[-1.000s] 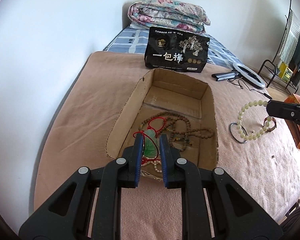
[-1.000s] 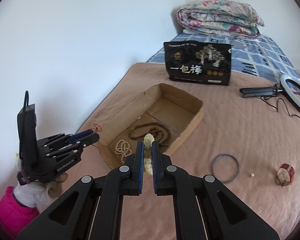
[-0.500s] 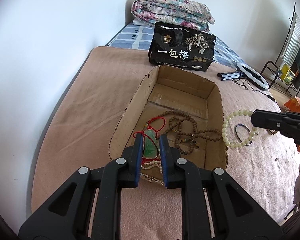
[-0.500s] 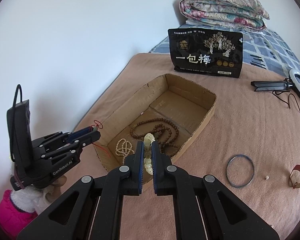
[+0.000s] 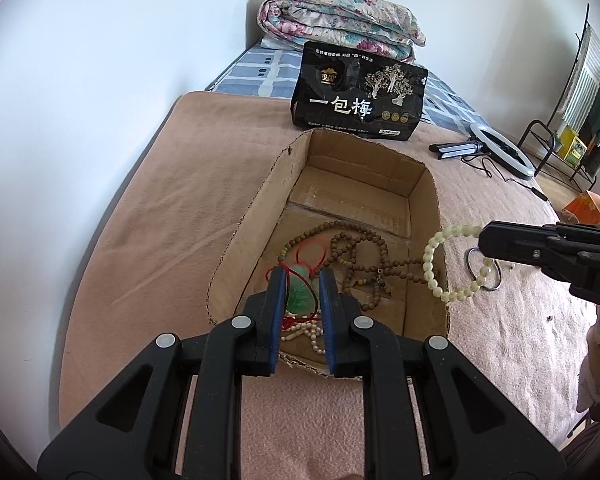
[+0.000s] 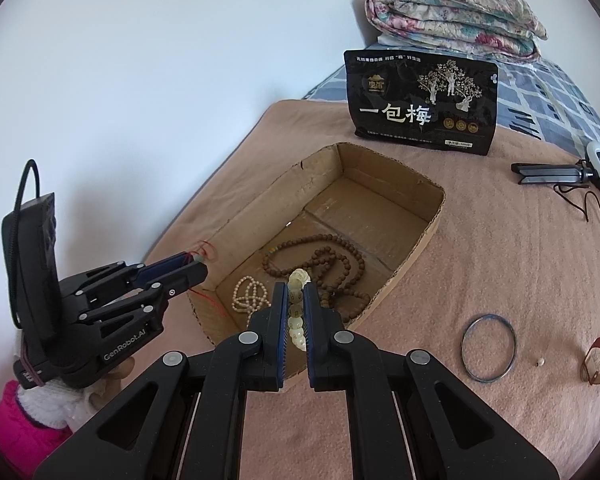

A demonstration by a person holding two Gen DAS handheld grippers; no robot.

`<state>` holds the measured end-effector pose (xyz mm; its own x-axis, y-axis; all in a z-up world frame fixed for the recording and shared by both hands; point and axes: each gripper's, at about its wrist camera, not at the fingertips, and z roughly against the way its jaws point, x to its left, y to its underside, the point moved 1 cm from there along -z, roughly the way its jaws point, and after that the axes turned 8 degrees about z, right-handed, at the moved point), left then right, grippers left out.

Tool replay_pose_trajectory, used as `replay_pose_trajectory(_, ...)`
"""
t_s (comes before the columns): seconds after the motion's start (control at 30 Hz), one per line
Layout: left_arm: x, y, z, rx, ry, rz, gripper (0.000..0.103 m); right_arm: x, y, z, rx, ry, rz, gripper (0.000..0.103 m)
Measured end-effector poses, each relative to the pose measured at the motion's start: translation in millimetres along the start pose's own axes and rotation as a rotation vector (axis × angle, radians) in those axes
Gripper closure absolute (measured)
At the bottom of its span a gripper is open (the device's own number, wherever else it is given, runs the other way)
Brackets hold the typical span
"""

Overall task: Organize jewelry
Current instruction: 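Open both tools to drop the pendant and bracelet into the box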

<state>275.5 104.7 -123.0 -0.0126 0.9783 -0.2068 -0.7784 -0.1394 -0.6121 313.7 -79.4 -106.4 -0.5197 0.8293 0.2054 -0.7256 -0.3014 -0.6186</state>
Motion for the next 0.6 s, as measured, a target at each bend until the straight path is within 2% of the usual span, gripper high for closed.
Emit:
replay_pose_trajectory(0.07, -2.9, 0.6, -0.3, 0.001, -0.008, -0.007, 0.084, -1.9, -0.3, -1.3, 0.003, 0.005, -0.005, 0.093)
replay_pose_trajectory(0.1, -3.7, 0.8, -0.1, -0.001, -0.013, -0.009, 0.07, -2.8, -0.3, -1.6, 0.005, 0.008, -0.008, 0.088)
replay_pose_trajectory(0.17, -4.8, 0.9, 1.3, -0.016, -0.021, -0.009, 0.056, -4.6, 0.0, 0.1, -0.002, 0.031, -0.011, 0.054)
replay_pose_trajectory(0.23, -4.8, 0.9, 1.7, -0.018, -0.019, -0.006, 0.056, -6.7, 0.8, 5.7, -0.033, 0.053, -0.012, 0.044)
replay_pose_trajectory(0.5, -7.3, 1.9, 3.6, -0.018, -0.019, -0.013, 0.056, -19.6, 2.9, 12.4, -0.032, 0.092, -0.029, 0.041)
replay_pose_trajectory(0.6, -11.6, 3.8, 4.7, -0.017, -0.015, -0.018, 0.056, -24.9, 4.8, 18.1, -0.044, 0.103, -0.036, 0.033)
